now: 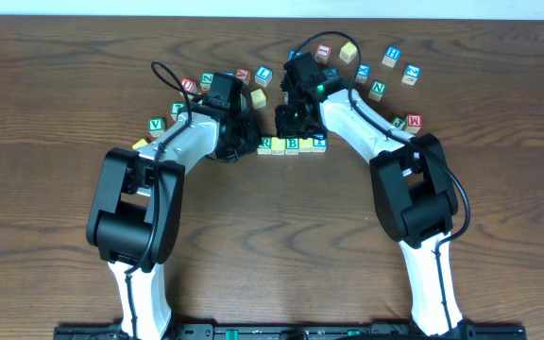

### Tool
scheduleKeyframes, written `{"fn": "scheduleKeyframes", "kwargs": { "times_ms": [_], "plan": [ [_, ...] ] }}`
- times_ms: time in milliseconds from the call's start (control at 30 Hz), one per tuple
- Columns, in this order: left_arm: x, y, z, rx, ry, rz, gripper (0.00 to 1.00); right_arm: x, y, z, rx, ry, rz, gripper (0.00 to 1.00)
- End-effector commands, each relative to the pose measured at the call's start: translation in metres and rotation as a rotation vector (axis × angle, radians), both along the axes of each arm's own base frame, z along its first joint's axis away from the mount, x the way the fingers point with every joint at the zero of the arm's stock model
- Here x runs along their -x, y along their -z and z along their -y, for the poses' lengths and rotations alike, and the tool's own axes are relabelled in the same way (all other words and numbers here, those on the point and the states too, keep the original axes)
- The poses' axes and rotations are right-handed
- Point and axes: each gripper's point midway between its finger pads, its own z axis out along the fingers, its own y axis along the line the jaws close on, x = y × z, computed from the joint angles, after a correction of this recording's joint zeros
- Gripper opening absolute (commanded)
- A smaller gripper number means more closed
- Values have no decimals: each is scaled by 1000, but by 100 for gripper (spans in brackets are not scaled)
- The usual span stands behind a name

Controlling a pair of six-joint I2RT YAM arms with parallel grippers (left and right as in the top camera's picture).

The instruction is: Spell out ROBOT

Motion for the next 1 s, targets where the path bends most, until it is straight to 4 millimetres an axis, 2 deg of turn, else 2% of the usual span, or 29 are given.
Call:
{"fn": "scheduleKeyframes", "kwargs": {
  "times_ms": [0, 500, 767, 833, 967],
  "plan": [
    [5, 13, 0, -14, 19, -23, 7, 2, -2, -4, 11, -19, 6, 1],
    [5, 13, 0, -14, 19, -23, 7, -4, -10, -4, -2, -13, 31, 1],
    [5, 13, 0, -15, 19, -23, 7, -21, -33, -2, -24, 4, 84, 7],
    [5, 13, 0, -15, 19, -23, 7, -26, -39, 0, -26, 12, 93, 8],
    [5, 13, 0, -15, 19, -23, 7, -33, -41, 22, 29, 55, 91, 10]
  ]
}}
